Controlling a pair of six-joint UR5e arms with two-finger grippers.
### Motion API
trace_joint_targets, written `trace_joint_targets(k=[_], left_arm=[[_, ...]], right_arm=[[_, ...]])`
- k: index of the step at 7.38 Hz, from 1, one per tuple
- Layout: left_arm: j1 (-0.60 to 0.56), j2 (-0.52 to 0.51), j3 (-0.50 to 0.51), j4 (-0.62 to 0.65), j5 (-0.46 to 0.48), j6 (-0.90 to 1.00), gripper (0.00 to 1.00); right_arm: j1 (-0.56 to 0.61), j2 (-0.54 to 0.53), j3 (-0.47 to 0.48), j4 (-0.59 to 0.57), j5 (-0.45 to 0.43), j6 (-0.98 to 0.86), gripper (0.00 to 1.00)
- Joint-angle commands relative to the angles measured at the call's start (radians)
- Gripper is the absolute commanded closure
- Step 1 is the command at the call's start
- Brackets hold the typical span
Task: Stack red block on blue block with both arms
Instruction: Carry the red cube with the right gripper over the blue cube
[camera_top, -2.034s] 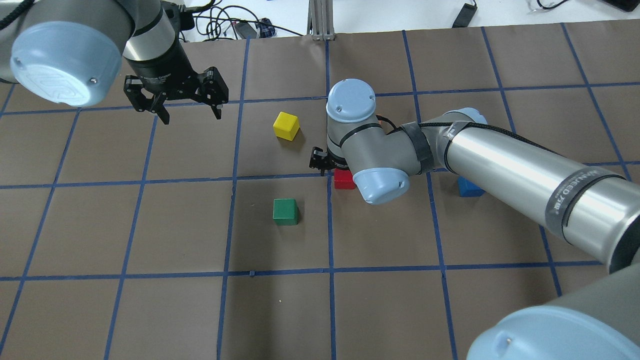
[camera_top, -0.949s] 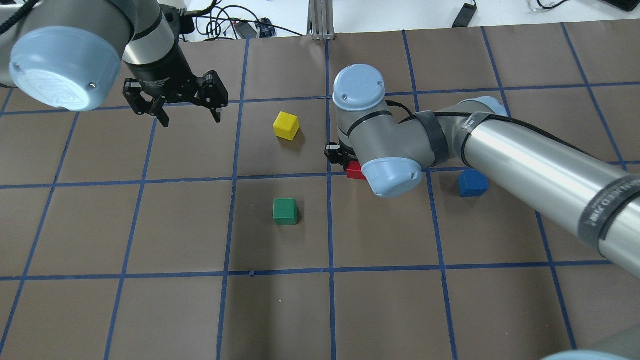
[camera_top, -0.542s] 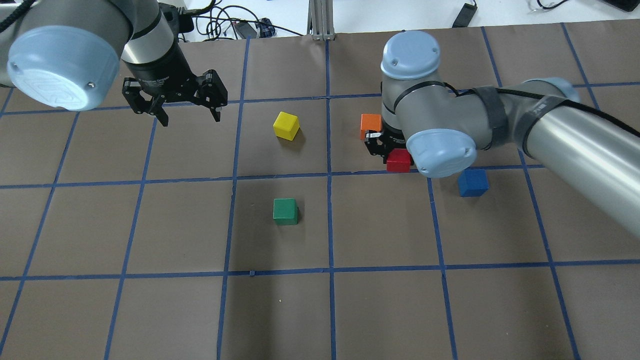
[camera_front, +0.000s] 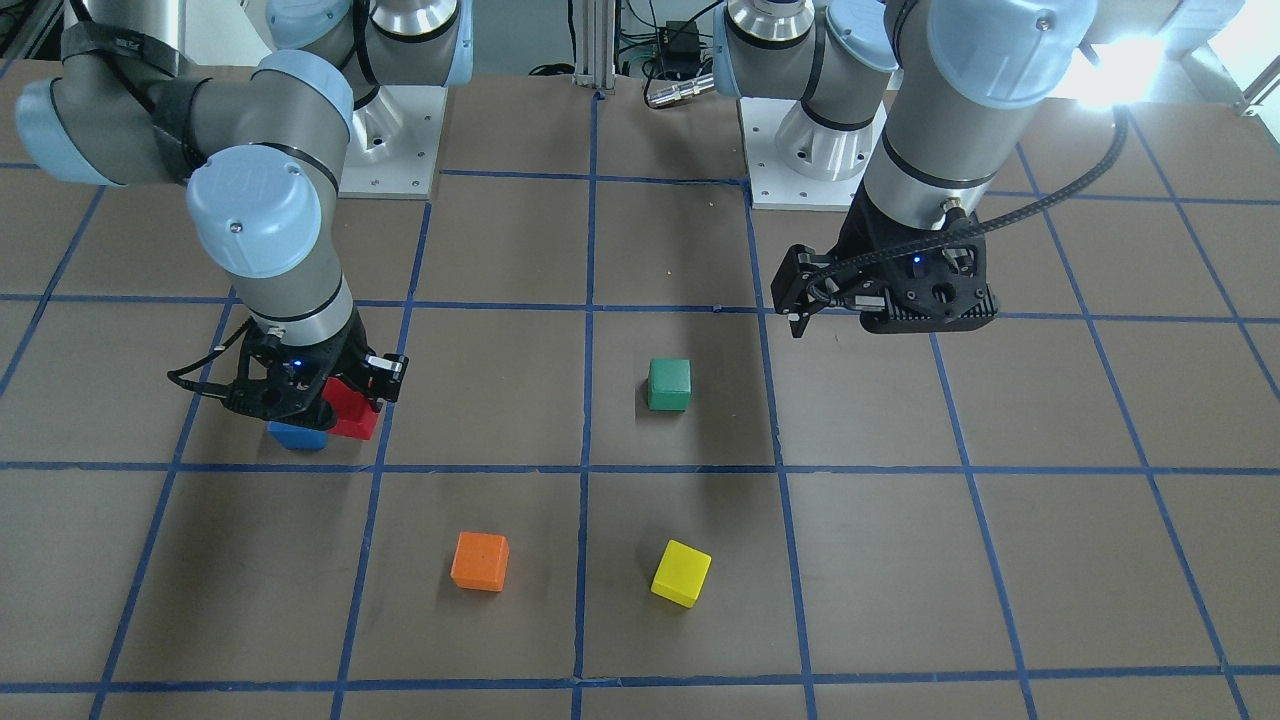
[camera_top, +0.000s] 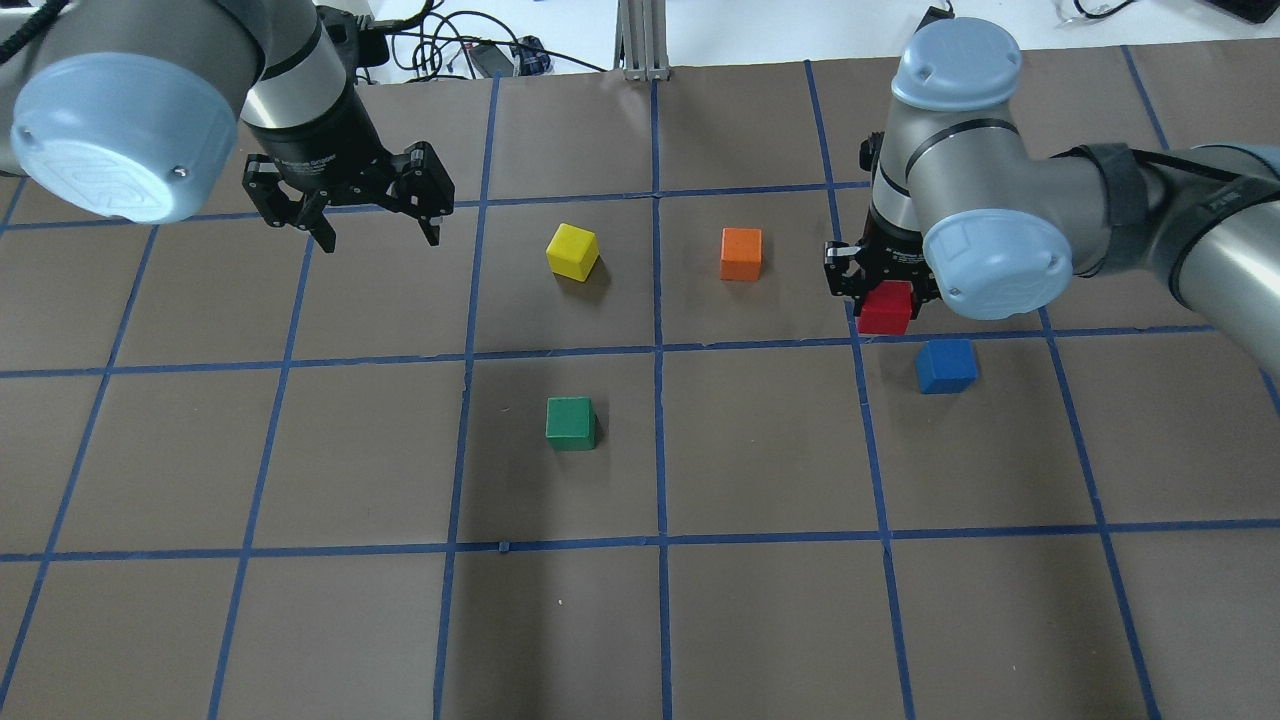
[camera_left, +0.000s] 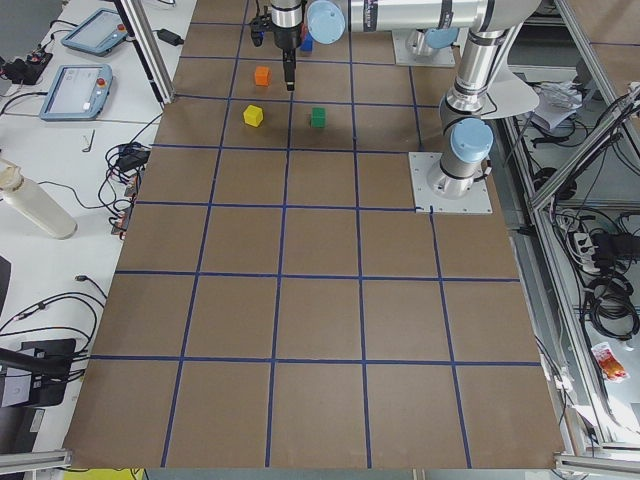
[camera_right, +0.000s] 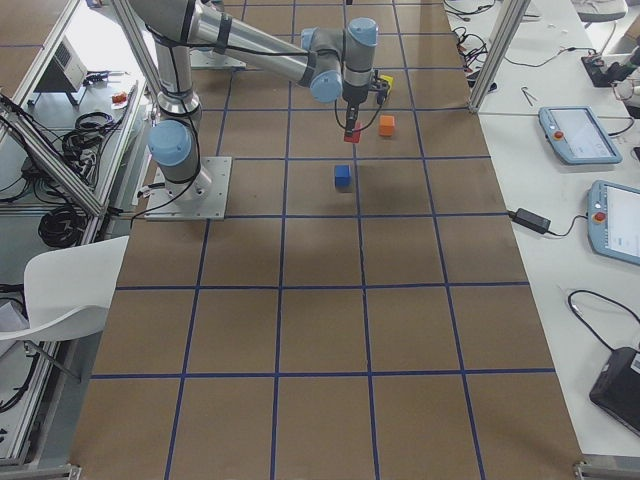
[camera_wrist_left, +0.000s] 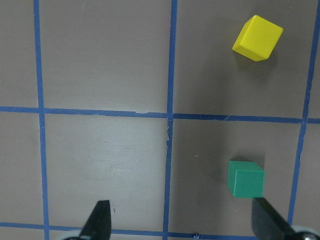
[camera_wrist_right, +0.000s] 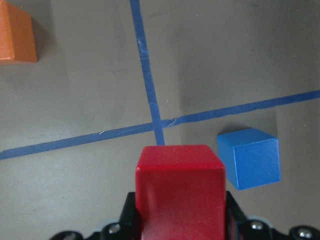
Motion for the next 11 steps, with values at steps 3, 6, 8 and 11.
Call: trace_joint_targets(k=[3,6,8,11], left_arm=[[0.0,0.001,0.0,0.001,0.0,0.001,0.0],[0.0,0.001,0.0,0.001,0.0,0.001,0.0],[0.003,0.0,0.0,0.001,0.0,0.001,0.0],[0.003,-0.002,0.0,0.003,-0.002,0.001,0.0]], right_arm=[[-0.102,0.001,0.05,-0.017,-0.015,-0.195,1.0],[-0.149,-0.003,0.096,-0.061,-0.012,-0.22,1.0],[-0.149,-0.003,0.134,-0.124,-0.01,-0.221,1.0],[-0.149,-0.005,0.143,-0.126,-0.015,-0.221,0.68]])
